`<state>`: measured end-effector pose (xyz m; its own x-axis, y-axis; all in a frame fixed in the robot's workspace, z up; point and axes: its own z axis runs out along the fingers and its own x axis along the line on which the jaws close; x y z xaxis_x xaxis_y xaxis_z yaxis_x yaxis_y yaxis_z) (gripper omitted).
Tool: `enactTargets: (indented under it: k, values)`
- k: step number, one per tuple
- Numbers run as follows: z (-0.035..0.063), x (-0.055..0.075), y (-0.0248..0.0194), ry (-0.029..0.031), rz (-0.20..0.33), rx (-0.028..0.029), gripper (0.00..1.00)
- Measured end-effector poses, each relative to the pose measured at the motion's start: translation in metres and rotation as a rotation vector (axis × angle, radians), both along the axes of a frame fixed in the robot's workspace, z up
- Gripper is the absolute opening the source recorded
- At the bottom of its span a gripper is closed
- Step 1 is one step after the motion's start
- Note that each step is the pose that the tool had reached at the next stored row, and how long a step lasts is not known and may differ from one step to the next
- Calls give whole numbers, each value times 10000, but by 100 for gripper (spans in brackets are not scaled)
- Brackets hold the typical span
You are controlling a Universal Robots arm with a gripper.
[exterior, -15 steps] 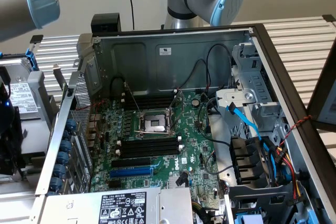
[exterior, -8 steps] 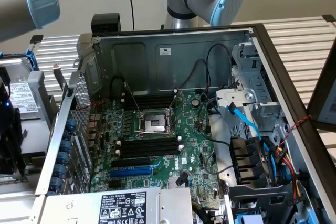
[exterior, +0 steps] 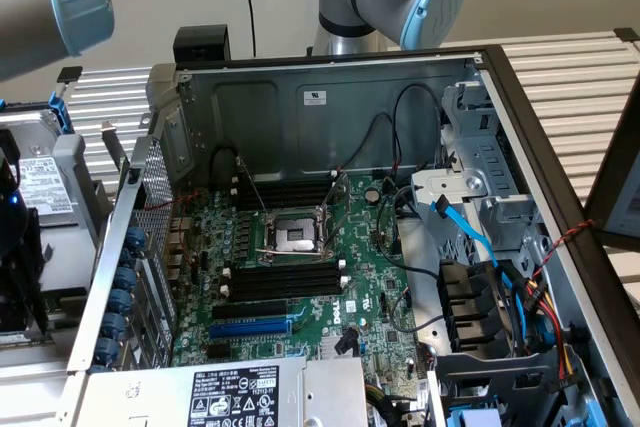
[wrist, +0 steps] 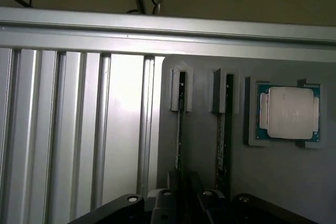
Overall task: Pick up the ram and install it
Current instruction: 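Pick up the ram and move it above insertion slot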
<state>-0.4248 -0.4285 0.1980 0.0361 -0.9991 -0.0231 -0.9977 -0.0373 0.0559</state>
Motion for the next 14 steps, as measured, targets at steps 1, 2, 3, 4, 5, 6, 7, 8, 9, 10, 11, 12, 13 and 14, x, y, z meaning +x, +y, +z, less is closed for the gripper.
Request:
enactTargets:
  k: [1,2,3,4,5,6,7,8,9,10,11,12,13,14]
  values:
    - [-1,0,0,-1,-1,1,21]
    - [0,0,0,0,0,1,14]
    - [-1,0,0,0,-1,0,14]
    - [-1,0,0,0,-1,0,14]
    - [-1,0,0,-1,-1,0,14]
    - [-1,0,0,-1,-1,0,14]
    - [0,0,0,0,-1,0,14]
    - [-1,0,0,0,-1,0,14]
    - [-1,0,0,-1,0,-1,14]
    - [-1,0,0,-1,-1,0,13]
    - [0,0,0,0,-1,0,13]
    - [0,0,0,0,-1,0,13]
    - [-1,0,0,0,-1,0,13]
    - [-1,0,0,-1,-1,0,13]
